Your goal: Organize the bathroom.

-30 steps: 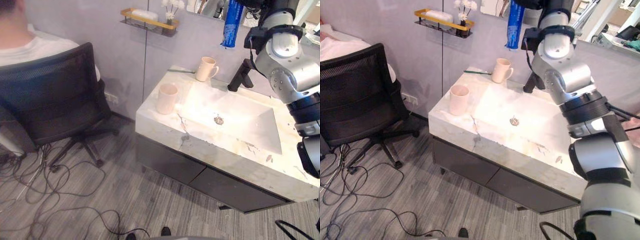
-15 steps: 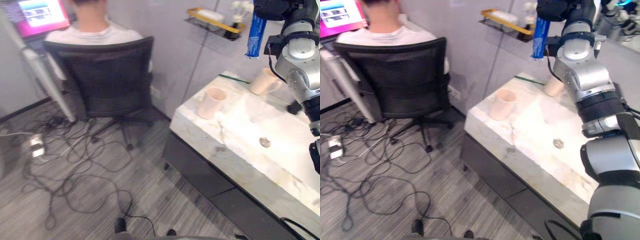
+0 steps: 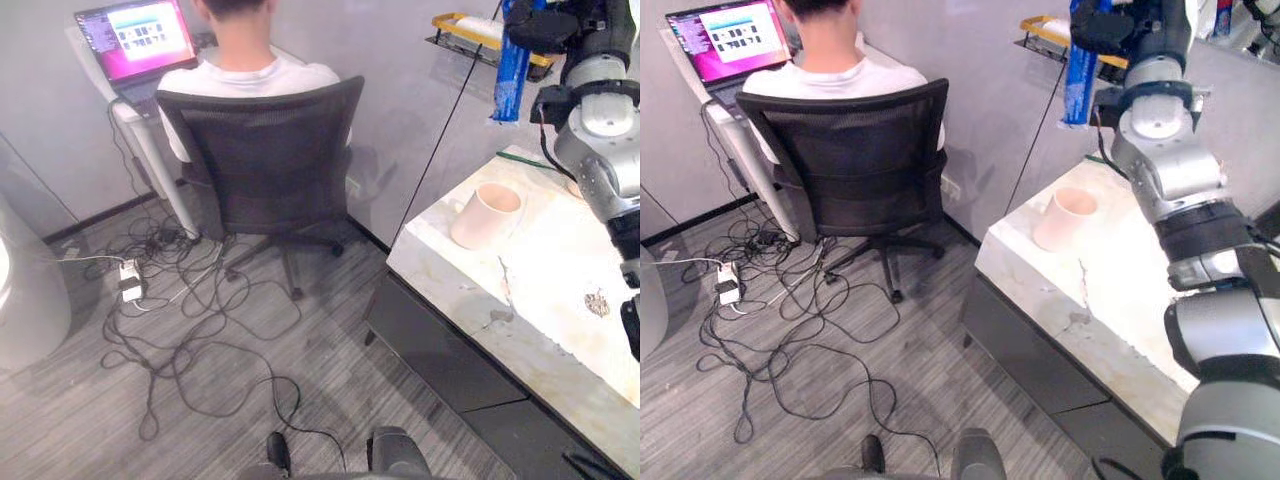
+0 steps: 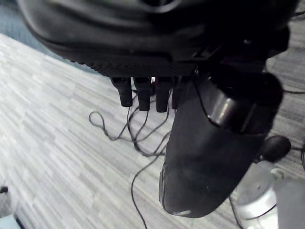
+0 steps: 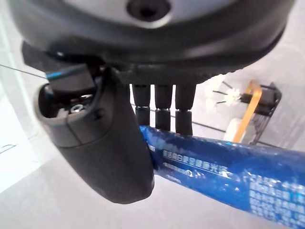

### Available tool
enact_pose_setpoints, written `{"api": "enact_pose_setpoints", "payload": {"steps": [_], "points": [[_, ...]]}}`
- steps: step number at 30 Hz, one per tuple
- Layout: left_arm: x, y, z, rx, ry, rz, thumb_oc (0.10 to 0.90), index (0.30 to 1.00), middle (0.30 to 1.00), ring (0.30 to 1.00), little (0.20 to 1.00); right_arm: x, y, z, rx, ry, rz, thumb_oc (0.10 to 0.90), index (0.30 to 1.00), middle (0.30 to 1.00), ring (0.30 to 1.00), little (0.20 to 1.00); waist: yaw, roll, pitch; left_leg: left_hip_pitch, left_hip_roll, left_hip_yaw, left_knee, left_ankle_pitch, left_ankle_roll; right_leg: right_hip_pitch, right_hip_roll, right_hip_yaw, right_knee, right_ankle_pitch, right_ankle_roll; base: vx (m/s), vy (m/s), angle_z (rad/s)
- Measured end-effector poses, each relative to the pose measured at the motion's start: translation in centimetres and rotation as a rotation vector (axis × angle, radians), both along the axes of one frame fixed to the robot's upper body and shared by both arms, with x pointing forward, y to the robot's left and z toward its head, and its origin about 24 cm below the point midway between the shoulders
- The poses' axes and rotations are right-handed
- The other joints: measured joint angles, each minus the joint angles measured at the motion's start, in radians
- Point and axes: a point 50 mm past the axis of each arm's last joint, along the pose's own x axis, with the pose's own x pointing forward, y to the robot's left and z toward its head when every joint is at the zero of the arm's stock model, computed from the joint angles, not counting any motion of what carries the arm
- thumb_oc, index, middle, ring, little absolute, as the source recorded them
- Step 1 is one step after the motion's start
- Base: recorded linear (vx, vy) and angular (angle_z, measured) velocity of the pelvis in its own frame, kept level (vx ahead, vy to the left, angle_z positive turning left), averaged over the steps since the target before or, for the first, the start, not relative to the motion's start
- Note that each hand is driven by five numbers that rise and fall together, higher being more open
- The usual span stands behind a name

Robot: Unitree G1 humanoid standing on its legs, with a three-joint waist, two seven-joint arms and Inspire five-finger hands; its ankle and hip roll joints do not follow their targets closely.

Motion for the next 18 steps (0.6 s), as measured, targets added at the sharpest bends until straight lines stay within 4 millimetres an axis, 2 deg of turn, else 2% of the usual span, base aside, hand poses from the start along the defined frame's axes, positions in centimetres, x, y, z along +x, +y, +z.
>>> {"api": "enact_pose_setpoints", "payload": {"steps": [1, 2, 3, 4, 6, 10, 13, 18], "points": [[0.2, 1.0, 0.4, 0.029, -0.021, -0.008, 0.8, 0.9, 0.9, 0.9, 0.9, 0.1, -0.1, -0.7, -0.016, -0.001, -0.003, 0.4, 0.3, 0.3, 0.3, 0.3, -0.006, -0.023, 0.011, -0.005, 0.011, 0.001, 0.03, -0.016, -0.006, 0.004, 0.021, 0.021, -0.015, 0.008, -0.013, 0.04, -0.138, 0.16], [0.0, 1.4, 0.5, 0.039, -0.02, -0.008, 0.8, 0.9, 0.9, 0.9, 0.9, 0.2, -0.1, -1.2, -0.028, 0.013, -0.013, 0.4, 0.3, 0.3, 0.3, 0.3, -0.004, -0.033, 0.005, -0.003, 0.011, -0.001, 0.032, -0.022, -0.015, 0.019, 0.03, 0.001, -0.047, 0.017, -0.023, -0.01, -0.151, 0.25], [-0.2, 1.7, 0.6, 0.047, -0.013, -0.005, 0.8, 0.9, 0.9, 0.9, 0.9, 0.4, -0.4, -1.5, -0.032, 0.029, -0.029, 0.4, 0.3, 0.3, 0.3, 0.3, 0.001, -0.057, -0.007, -0.015, 0.0, -0.017, 0.074, -0.045, -0.039, 0.058, 0.046, -0.001, -0.124, 0.059, -0.04, -0.02, -0.131, 0.3], [-0.2, 1.3, 0.5, 0.029, -0.008, -0.011, 0.8, 0.9, 0.9, 0.9, 0.9, 0.4, -0.6, -1.2, -0.029, 0.02, -0.043, 0.4, 0.3, 0.3, 0.3, 0.3, -0.004, -0.053, -0.008, -0.036, 0.006, -0.041, 0.113, -0.063, -0.054, 0.071, 0.051, -0.006, -0.152, 0.105, -0.037, -0.01, -0.104, 0.25], [-0.6, 0.7, 0.2, 0.012, 0.007, -0.016, 0.8, 0.9, 0.9, 0.9, 0.9, 0.5, -1.2, -1.3, -0.023, 0.024, -0.065, 0.4, 0.3, 0.3, 0.3, 0.3, 0.008, -0.044, -0.013, -0.055, 0.029, -0.042, 0.133, -0.074, -0.071, 0.078, 0.076, -0.013, -0.19, 0.123, -0.042, 0.06, -0.069, 0.02], [-1.6, -0.9, -0.6, -0.042, 0.032, -0.035, 0.8, 0.9, 0.9, 0.9, 0.9, 0.1, -3.1, -1.0, -0.033, 0.035, -0.126, 0.4, 0.3, 0.3, 0.3, 0.3, 0.009, -0.045, -0.019, -0.062, 0.05, -0.054, 0.147, -0.094, -0.082, 0.11, 0.1, -0.025, -0.252, 0.2, -0.08, 0.09, -0.052, 0.01], [-1.7, -1.5, -0.9, -0.058, 0.028, -0.024, 0.8, 0.9, 0.9, 0.9, 0.9, -0.3, -3.8, -0.7, -0.057, 0.044, -0.131, 0.4, 0.3, 0.3, 0.3, 0.3, -0.001, -0.044, -0.019, -0.045, 0.063, -0.044, 0.142, -0.108, -0.086, 0.121, 0.114, -0.019, -0.253, 0.204, -0.086, 0.14, -0.041, -0.1], [-1.0, -1.2, -0.7, -0.033, 0.011, -0.054, 0.8, 0.9, 0.9, 0.9, 0.9, -0.3, -3.7, -0.7, -0.061, 0.051, -0.111, 0.4, 0.3, 0.3, 0.3, 0.3, -0.026, -0.034, -0.027, 0.008, 0.06, -0.028, 0.108, -0.113, -0.083, 0.15, 0.11, -0.007, -0.254, 0.204, -0.086, 0.03, -0.013, -0.1]]}}
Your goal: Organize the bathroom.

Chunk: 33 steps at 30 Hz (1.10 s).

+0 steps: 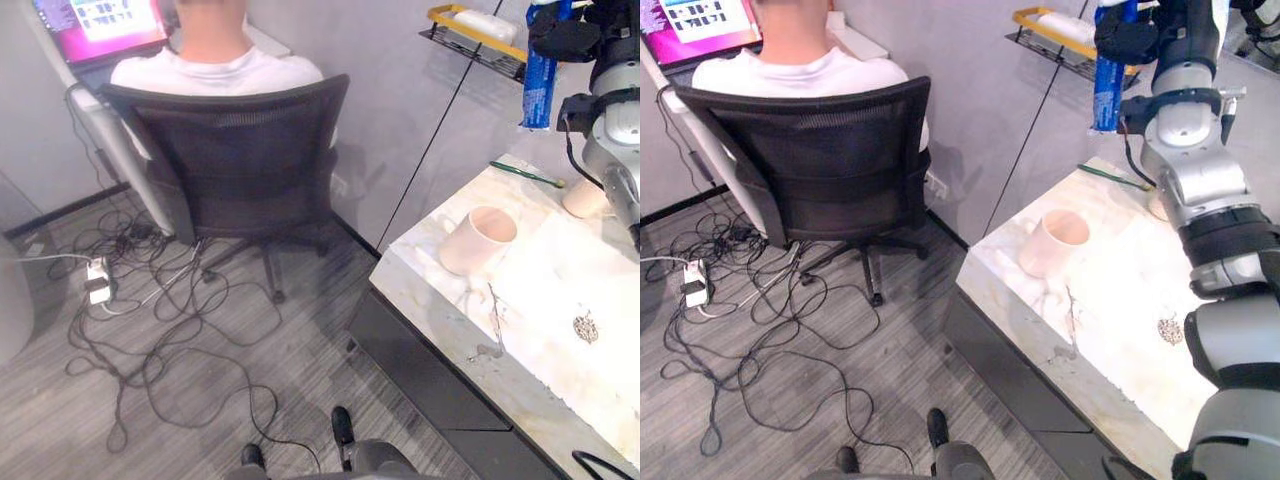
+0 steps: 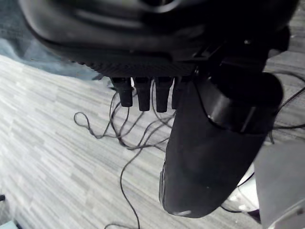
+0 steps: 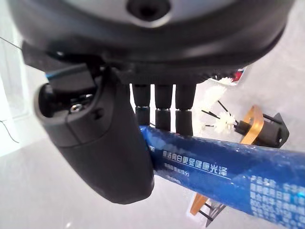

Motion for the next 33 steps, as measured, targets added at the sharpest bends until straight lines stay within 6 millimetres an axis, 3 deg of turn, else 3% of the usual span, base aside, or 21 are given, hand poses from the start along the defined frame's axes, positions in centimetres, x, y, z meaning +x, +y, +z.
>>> {"api": "enact_pose_setpoints", "payload": {"steps": [8, 15, 20, 33], "points": [[-0.3, 0.0, -0.1, -0.005, -0.004, -0.003, 0.8, 0.9, 0.9, 0.9, 0.9, -0.1, 0.4, 0.2, 0.041, -0.019, 0.034, 0.4, 0.3, 0.3, 0.3, 0.3, -0.022, 0.01, -0.017, -0.003, -0.018, 0.015, 0.002, -0.006, 0.008, 0.0, -0.02, 0.015, -0.016, -0.002, 0.002, 0.0, 0.004, -0.04], [-2.1, -0.5, -0.4, -0.017, 0.041, 0.01, 0.8, 0.9, 0.9, 0.9, 0.9, -1.8, 1.4, 0.7, 0.157, -0.135, 0.104, 0.4, 0.3, 0.3, 0.3, 0.3, -0.05, 0.022, -0.044, 0.001, -0.016, 0.024, 0.003, -0.006, 0.006, 0.005, -0.015, 0.027, -0.029, -0.003, 0.006, 0.0, 0.004, -0.03], [-2.1, -0.5, -0.4, -0.013, 0.043, 0.012, 0.8, 0.9, 0.9, 0.9, 0.9, -2.9, 1.0, 1.0, 0.277, -0.206, 0.096, 0.4, 0.3, 0.3, 0.3, 0.3, -0.073, 0.022, -0.054, 0.012, -0.017, 0.041, 0.001, -0.012, 0.008, 0.006, -0.017, 0.043, -0.027, 0.002, 0.008, -0.02, 0.027, -0.09], [-2.2, -1.4, -0.7, -0.023, 0.034, 0.023, 0.8, 0.9, 0.9, 0.9, 0.9, -3.5, 1.3, -1.7, 0.465, -0.235, 0.122, 0.4, 0.3, 0.3, 0.3, 0.3, -0.097, 0.023, -0.077, 0.014, -0.017, 0.057, -0.001, -0.014, 0.008, -0.001, -0.015, 0.066, -0.028, -0.002, 0.013, -0.01, 0.008, -0.03]]}}
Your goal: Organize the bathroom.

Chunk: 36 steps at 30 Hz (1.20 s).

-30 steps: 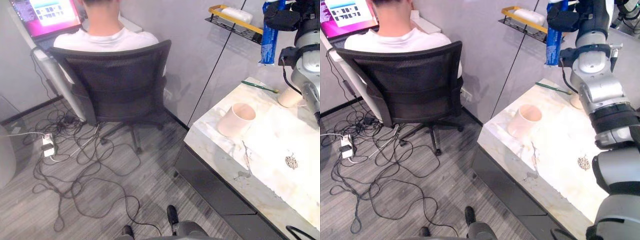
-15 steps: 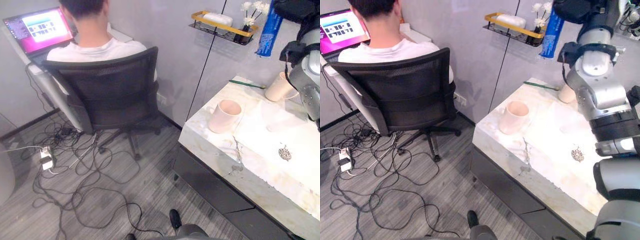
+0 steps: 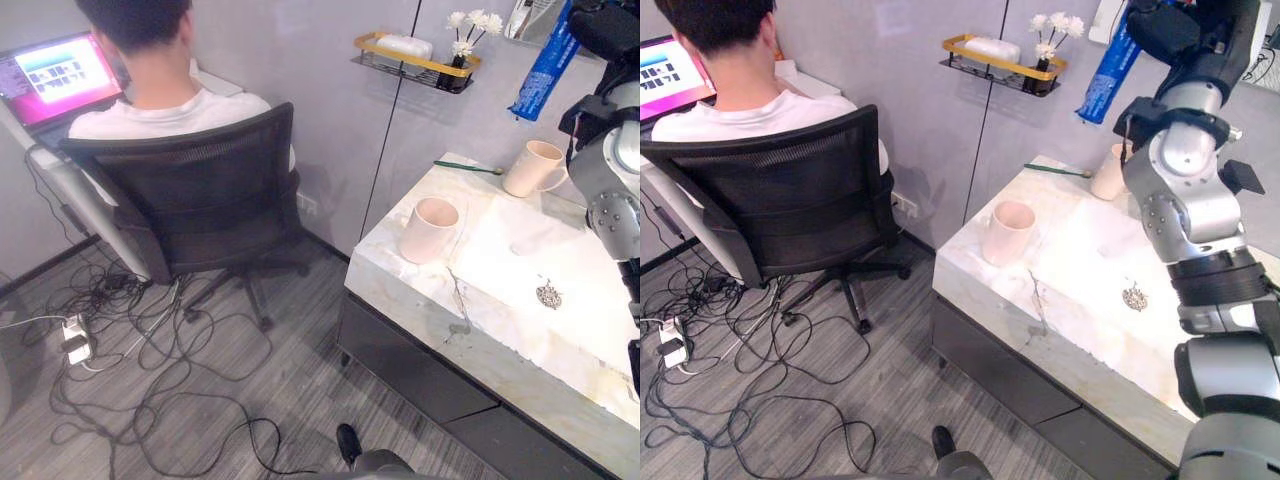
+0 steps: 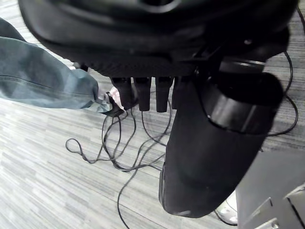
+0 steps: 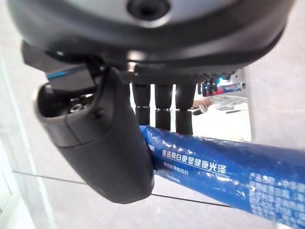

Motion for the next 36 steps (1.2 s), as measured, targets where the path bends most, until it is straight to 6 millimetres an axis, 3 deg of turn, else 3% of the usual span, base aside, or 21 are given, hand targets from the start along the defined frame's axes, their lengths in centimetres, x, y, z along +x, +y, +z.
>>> {"api": "enact_pose_setpoints", "payload": {"steps": [17, 28, 31, 36], "points": [[-0.2, -1.1, -0.3, -0.033, 0.006, 0.033, 0.8, 0.9, 0.9, 0.9, 0.9, 0.9, 2.9, -3.6, 0.145, 0.02, 0.141, 0.4, 0.3, 0.3, 0.3, 0.3, 0.0, 0.022, -0.013, 0.007, -0.002, 0.0, -0.029, 0.009, -0.001, -0.005, -0.001, -0.003, -0.001, 0.002, -0.002, 0.0, 0.0, 0.0], [0.0, -2.3, -0.6, -0.057, 0.013, 0.061, 0.8, 0.9, 0.9, 0.9, 0.9, 2.0, 4.6, -8.2, 0.098, 0.134, 0.249, 0.4, 0.3, 0.3, 0.3, 0.3, -0.002, 0.037, -0.016, 0.059, -0.017, 0.005, -0.107, 0.046, 0.001, 0.009, -0.002, 0.003, -0.002, -0.002, 0.0, 0.0, 0.013, 0.0], [0.2, -2.4, -0.6, -0.062, 0.005, 0.056, 0.8, 0.9, 0.9, 0.9, 0.9, 2.2, 4.7, -10.2, 0.089, 0.192, 0.254, 0.4, 0.3, 0.3, 0.3, 0.3, 0.001, 0.04, -0.017, 0.069, -0.022, 0.005, -0.128, 0.059, 0.003, 0.01, -0.006, 0.002, -0.002, -0.006, 0.006, 0.0, 0.0, 0.0], [0.3, -2.7, -0.7, -0.07, 0.004, 0.051, 0.8, 0.9, 0.9, 0.9, 0.9, 2.2, 5.0, -11.3, 0.042, 0.223, 0.266, 0.4, 0.3, 0.3, 0.3, 0.3, 0.001, 0.054, -0.014, 0.072, -0.022, 0.003, -0.14, 0.066, 0.003, 0.01, -0.009, 0.0, -0.005, -0.003, 0.003, 0.0, 0.0, 0.0]]}}
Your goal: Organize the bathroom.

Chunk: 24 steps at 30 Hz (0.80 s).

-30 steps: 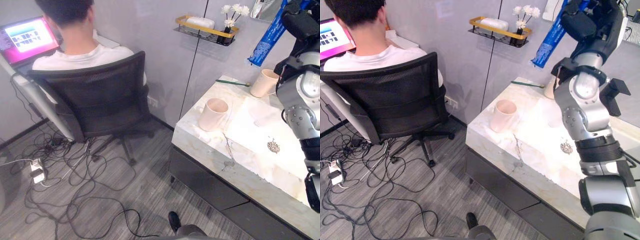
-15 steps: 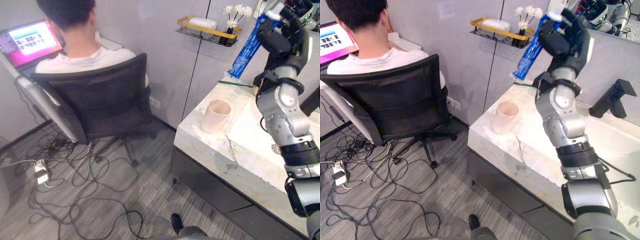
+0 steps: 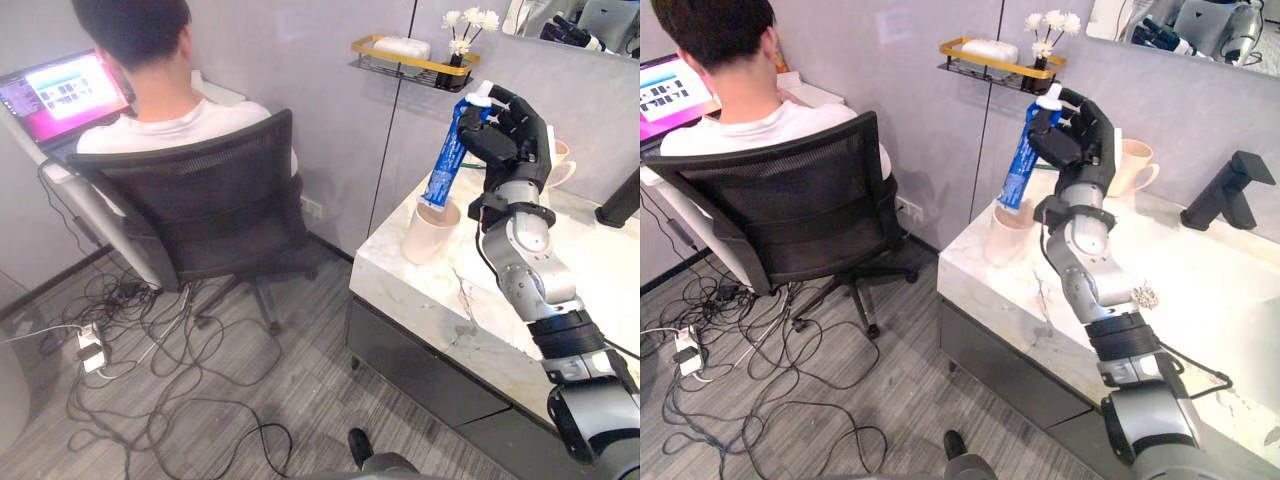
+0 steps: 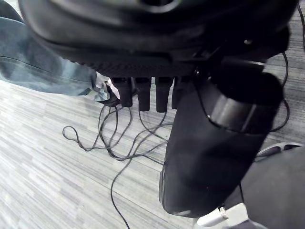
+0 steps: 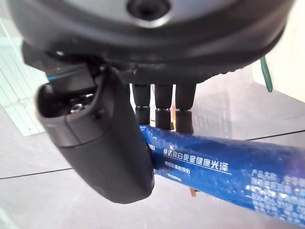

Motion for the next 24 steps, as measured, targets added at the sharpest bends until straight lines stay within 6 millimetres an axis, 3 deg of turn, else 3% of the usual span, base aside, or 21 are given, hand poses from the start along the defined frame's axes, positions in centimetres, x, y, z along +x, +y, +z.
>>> {"api": "enact_pose_setpoints", "payload": {"steps": [24], "points": [[0.17, -0.14, -0.02, -0.002, -0.007, -0.003, 0.8, 0.9, 0.9, 0.9, 0.9, -0.18, 0.21, -0.45, -0.083, -0.052, -0.015, 0.4, 0.3, 0.3, 0.3, 0.3, 0.0, 0.028, 0.011, 0.021, 0.001, 0.002, -0.054, 0.025, 0.0, 0.004, 0.009, -0.004, -0.016, 0.0, 0.001, 0.0, 0.0, 0.0]]}}
